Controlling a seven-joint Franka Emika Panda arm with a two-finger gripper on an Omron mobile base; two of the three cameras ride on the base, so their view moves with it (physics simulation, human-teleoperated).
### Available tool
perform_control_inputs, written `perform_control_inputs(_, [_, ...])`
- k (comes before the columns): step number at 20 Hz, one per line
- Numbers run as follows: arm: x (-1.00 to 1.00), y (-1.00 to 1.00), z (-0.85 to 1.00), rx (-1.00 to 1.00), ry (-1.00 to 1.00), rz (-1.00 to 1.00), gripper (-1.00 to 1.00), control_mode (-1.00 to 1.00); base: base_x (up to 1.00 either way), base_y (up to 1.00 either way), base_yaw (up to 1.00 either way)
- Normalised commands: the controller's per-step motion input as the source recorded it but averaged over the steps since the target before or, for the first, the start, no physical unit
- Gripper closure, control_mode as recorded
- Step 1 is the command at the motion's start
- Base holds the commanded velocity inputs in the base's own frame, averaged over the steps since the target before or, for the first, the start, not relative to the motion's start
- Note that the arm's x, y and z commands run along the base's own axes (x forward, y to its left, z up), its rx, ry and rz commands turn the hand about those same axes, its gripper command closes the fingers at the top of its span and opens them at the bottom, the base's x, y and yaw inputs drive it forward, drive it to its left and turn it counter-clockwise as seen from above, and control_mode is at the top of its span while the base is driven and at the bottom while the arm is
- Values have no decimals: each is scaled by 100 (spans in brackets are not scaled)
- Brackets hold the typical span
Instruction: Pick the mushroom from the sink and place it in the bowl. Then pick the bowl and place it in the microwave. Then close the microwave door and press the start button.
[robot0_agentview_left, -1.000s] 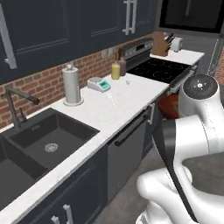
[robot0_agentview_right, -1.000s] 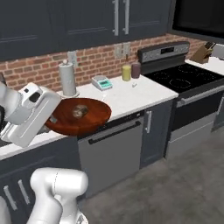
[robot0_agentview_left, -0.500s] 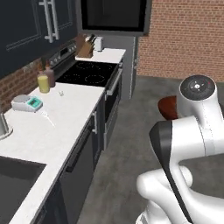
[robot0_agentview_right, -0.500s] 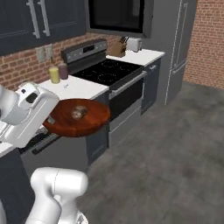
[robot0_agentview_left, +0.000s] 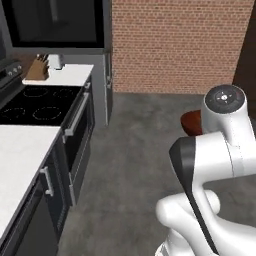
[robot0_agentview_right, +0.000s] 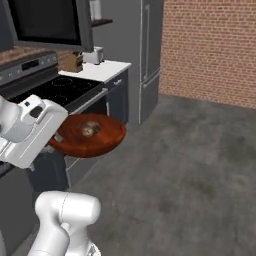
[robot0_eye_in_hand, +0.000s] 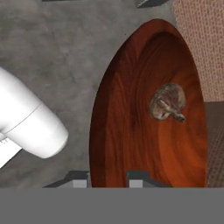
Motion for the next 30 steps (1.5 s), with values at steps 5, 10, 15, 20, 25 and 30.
perform_control_inputs(5, [0, 0, 0, 0, 0, 0, 100, 100, 100, -98, -1])
perform_control_inputs(10, [0, 0, 0, 0, 0, 0, 100, 100, 100, -78, 38])
perform_control_inputs(15, [0, 0, 0, 0, 0, 0, 100, 100, 94, -68, 49])
perform_control_inputs(20, [0, 0, 0, 0, 0, 0, 100, 100, 68, -51, 59])
perform_control_inputs(25, [0, 0, 0, 0, 0, 0, 100, 100, 42, -39, 71])
perform_control_inputs(30, [0, 0, 0, 0, 0, 0, 100, 100, 18, -34, 78])
